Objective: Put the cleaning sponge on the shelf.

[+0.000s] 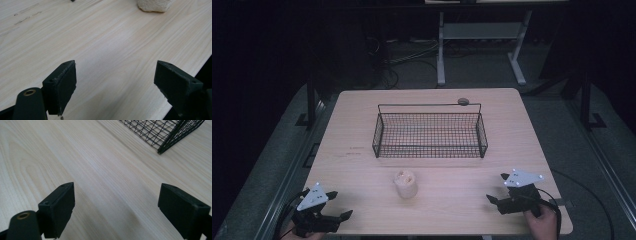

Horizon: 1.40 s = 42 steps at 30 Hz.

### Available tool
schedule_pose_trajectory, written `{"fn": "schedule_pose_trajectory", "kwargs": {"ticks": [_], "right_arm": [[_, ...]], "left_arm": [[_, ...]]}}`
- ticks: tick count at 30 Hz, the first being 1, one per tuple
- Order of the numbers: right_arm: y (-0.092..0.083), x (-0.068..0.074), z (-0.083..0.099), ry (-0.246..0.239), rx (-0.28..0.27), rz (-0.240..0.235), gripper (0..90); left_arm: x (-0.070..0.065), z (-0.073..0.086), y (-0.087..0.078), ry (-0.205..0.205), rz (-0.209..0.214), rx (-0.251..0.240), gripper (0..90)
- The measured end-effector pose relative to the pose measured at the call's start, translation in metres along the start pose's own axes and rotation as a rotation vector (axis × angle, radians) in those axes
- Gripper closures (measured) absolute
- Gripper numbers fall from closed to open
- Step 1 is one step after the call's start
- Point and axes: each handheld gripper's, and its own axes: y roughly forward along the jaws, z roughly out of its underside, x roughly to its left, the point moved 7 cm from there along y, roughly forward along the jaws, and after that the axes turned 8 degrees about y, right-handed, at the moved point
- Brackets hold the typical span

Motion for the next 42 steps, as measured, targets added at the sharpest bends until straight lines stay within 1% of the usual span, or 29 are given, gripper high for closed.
{"fn": "schedule_pose_trajectory", "kwargs": {"ticks": [4,5,6,10,12,15,21,22,23,24,26,28,29,31,32,38,42], "right_arm": [[-0.001,0.001,0.001,-0.001,0.003,-0.003,13.5],[-0.001,0.001,0.000,-0.002,0.000,-0.003,13.5],[-0.001,0.001,0.000,-0.002,0.000,-0.003,13.5],[-0.001,0.001,0.000,-0.003,0.001,-0.005,13.5],[-0.001,0.001,0.000,-0.003,0.001,-0.004,13.5],[-0.001,0.000,0.001,-0.003,0.001,-0.003,13.4],[-0.002,0.000,0.001,0.006,-0.005,-0.006,13.5],[-0.002,0.000,0.001,0.006,-0.005,-0.006,13.5],[-0.002,0.000,0.001,0.004,-0.006,-0.006,13.4],[-0.002,0.000,0.001,0.005,-0.006,-0.005,13.5],[-0.002,-0.001,0.001,0.002,-0.007,-0.007,13.5],[-0.002,0.000,0.001,0.002,-0.007,-0.006,13.5],[-0.002,-0.001,0.000,0.001,-0.008,-0.005,13.5],[-0.002,-0.001,0.000,0.001,-0.008,-0.006,13.5],[-0.002,0.000,0.001,0.004,-0.006,-0.007,13.5],[-0.002,-0.001,0.000,-0.005,-0.008,-0.009,13.5],[-0.001,0.000,0.000,-0.001,-0.008,-0.011,13.5]], "left_arm": [[-0.001,-0.002,0.001,0.009,0.001,0.003,17.6],[-0.002,-0.002,0.002,0.010,0.003,0.006,17.6],[-0.003,-0.002,0.003,0.008,0.017,-0.002,17.6],[-0.004,-0.003,0.004,0.014,0.021,0.004,17.6],[-0.006,-0.006,0.004,0.019,0.025,0.000,17.6],[-0.007,-0.009,0.007,0.029,0.029,0.014,17.6],[-0.012,-0.019,0.016,0.060,0.062,0.031,17.6],[-0.012,-0.019,0.016,0.060,0.062,0.031,17.6],[-0.014,-0.024,0.019,0.082,0.072,0.048,17.6],[-0.014,-0.024,0.019,0.082,0.072,0.048,17.6],[-0.017,-0.031,0.024,0.113,0.090,0.063,17.6],[-0.018,-0.034,0.026,0.118,0.097,0.070,17.6],[-0.019,-0.039,0.028,0.138,0.102,0.080,17.6],[-0.019,-0.042,0.029,0.142,0.107,0.080,17.6],[-0.020,-0.047,0.031,0.159,0.113,0.083,17.6],[-0.022,-0.060,0.032,0.204,0.134,0.109,17.6],[-0.023,-0.069,0.033,0.227,0.146,0.113,17.6]]}}
